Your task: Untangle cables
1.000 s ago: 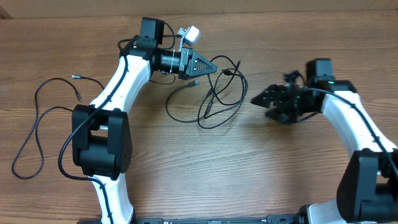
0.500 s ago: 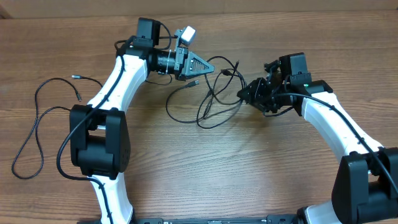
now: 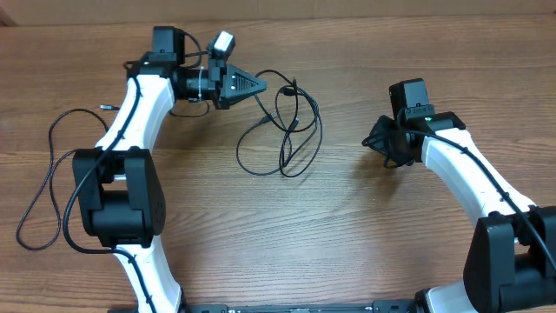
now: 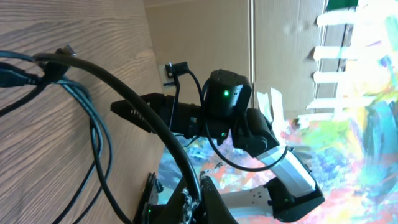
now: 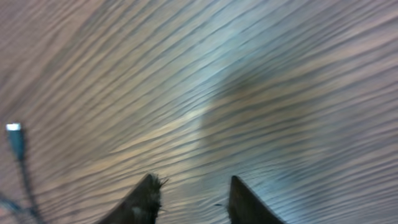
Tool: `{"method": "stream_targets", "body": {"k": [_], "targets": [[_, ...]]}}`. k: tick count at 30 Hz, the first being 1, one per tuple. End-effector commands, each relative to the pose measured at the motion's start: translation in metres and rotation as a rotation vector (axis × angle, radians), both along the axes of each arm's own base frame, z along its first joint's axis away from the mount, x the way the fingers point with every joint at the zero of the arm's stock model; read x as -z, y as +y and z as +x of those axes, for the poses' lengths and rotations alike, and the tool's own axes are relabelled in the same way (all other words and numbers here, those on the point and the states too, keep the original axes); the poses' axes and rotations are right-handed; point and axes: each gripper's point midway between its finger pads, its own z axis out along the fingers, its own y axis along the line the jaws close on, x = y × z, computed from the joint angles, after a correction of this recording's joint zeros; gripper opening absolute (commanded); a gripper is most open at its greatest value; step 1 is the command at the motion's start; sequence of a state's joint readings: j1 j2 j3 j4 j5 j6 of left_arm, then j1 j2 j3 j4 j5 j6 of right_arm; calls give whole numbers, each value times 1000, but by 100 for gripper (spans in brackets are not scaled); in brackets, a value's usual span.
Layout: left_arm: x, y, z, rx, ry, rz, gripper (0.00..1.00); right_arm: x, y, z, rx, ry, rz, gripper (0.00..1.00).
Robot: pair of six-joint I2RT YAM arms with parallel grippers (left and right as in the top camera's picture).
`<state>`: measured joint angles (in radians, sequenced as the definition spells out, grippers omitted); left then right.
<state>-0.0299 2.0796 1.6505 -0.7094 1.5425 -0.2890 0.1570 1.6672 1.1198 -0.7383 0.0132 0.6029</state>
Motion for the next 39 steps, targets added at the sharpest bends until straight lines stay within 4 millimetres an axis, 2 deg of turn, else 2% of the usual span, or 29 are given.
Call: {"method": "stream_targets", "body": {"k": [1,3,5,9,10,12,15,20,26,33,39], "targets": [[-15,-1,-3,19,-42,-37,4,-1,-9,1,18,-9,-50,42],[-14,-2,-7,21,-39,-37,4,-1,9,-2,-18,7,51,45],[-13,-2,-8,21,-27,-37,4,-6,31,-2,-64,5,175,42],[-12,-1,-9,18,-17,-36,4,-30,87,-7,-306,-37,460,34],[-12,-1,-9,18,-16,-36,4,-39,99,-8,-375,-62,521,35],[-12,-1,-9,18,-16,-36,4,-52,114,-12,-471,-97,611,45],[-12,-1,-9,18,-12,-36,4,-58,121,-17,-527,-105,655,51],[-11,-1,-13,17,58,-35,4,-56,124,-21,-564,-107,640,51],[-10,-1,-16,16,103,-33,4,-55,138,-29,-604,-94,636,51],[-10,-1,-16,17,103,-33,4,-35,144,-29,-569,-67,464,51],[-10,-1,-16,17,104,-33,4,-33,158,-25,-578,-106,390,51]]}}
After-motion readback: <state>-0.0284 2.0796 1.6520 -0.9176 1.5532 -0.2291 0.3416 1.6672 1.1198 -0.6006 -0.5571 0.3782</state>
